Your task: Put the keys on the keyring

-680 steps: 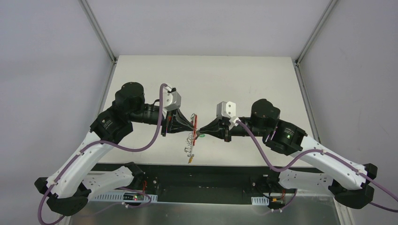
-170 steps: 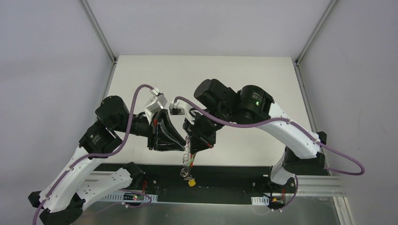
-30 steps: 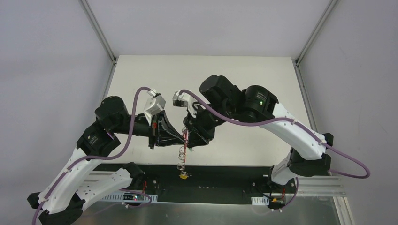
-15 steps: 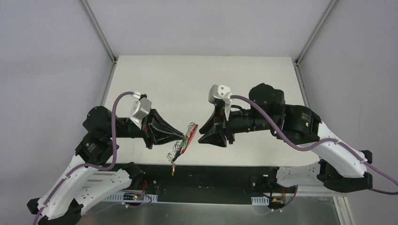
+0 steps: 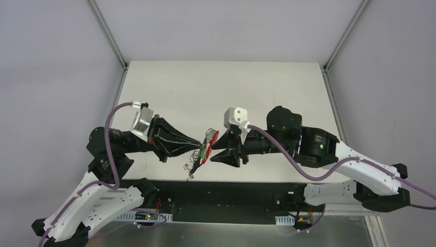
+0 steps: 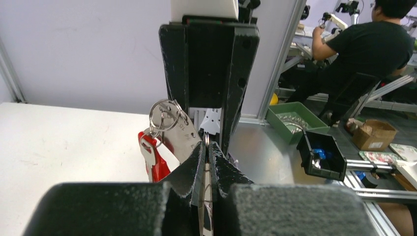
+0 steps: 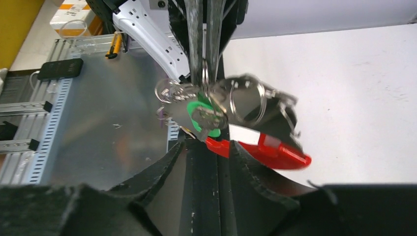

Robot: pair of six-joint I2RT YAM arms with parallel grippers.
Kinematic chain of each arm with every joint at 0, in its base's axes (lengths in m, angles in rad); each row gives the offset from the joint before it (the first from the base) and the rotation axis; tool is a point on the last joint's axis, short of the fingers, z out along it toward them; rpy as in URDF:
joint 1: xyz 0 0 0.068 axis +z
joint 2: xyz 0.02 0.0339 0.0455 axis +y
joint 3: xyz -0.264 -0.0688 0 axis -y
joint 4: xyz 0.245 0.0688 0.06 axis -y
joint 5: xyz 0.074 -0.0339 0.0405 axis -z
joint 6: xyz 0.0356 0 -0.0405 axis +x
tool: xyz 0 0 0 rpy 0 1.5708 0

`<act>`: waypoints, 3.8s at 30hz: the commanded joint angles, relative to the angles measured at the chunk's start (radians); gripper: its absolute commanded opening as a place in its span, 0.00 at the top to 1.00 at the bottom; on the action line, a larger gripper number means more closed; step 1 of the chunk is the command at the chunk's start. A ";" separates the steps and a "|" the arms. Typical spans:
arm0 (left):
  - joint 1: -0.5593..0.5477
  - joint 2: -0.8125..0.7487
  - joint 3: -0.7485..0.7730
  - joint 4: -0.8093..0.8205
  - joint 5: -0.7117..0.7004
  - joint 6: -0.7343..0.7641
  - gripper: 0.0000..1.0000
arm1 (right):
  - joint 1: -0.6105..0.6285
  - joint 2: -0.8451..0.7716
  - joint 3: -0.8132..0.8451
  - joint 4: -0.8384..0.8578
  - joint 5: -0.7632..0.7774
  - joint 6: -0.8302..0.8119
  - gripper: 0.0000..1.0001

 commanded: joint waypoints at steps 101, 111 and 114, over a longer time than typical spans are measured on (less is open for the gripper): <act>-0.005 0.071 0.007 0.011 -0.189 0.061 0.73 | -0.185 -0.276 -0.466 0.580 -0.341 0.318 1.00; -0.005 0.080 -0.007 -0.013 -0.278 0.101 0.61 | -0.188 -0.288 -0.478 0.521 -0.294 0.312 1.00; -0.005 0.081 -0.008 -0.016 -0.295 0.111 0.58 | -0.187 -0.292 -0.486 0.513 -0.282 0.314 1.00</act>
